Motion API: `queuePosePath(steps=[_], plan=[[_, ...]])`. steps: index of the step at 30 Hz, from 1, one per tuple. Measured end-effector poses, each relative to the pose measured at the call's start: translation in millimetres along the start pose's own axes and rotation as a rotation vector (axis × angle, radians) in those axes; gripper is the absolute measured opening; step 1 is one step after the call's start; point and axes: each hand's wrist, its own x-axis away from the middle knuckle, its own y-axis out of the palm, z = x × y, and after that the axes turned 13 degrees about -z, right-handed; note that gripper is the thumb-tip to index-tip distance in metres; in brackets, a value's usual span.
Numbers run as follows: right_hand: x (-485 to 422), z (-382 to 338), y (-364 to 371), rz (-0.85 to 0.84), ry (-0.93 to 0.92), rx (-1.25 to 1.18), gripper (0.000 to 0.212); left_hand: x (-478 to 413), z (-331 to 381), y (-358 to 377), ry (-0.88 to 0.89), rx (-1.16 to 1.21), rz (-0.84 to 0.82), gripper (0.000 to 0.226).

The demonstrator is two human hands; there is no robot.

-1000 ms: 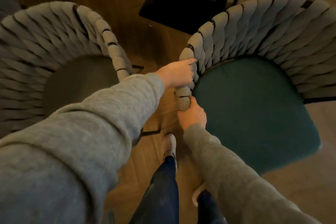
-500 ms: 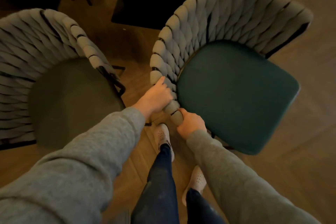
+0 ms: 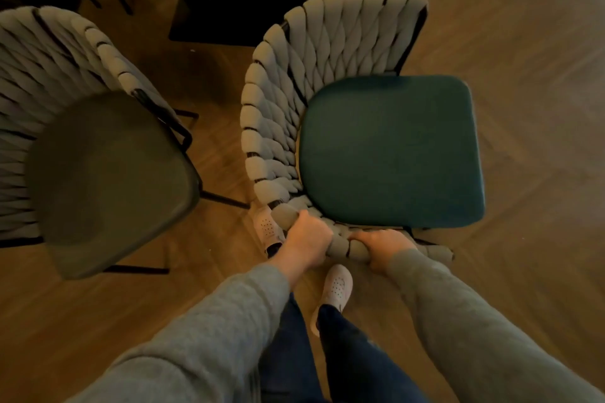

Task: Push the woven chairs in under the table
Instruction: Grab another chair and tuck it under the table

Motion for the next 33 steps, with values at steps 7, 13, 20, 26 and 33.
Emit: queuePosePath(steps=[7,13,20,26,33], plan=[[33.4,43.4,15.5,-0.075,0.037,0.073,0.052,1.7,18.3,3.3,0.348,0.004,0.141,0.036],[25.7,5.8,15.2,-0.042,-0.005,-0.044,0.069,-12.1,-110.4,-16.8,0.268,-0.342,0.01,0.049],[-7.2,-78.5,7.3,0.104,-0.061,-0.242,0.077,-52.7,-160.2,-39.3,0.221,-0.616,-0.048,0.039],[-22.2,-69.9,-29.1,0.117,-0.063,-0.199,0.07,-65.4,-182.1,-59.7,0.21,-0.572,-0.011,0.032],[-36.7,-39.1,-82.9,0.066,-0.055,-0.128,0.068,-73.8,-195.2,-82.2,0.117,-0.429,0.017,0.028]])
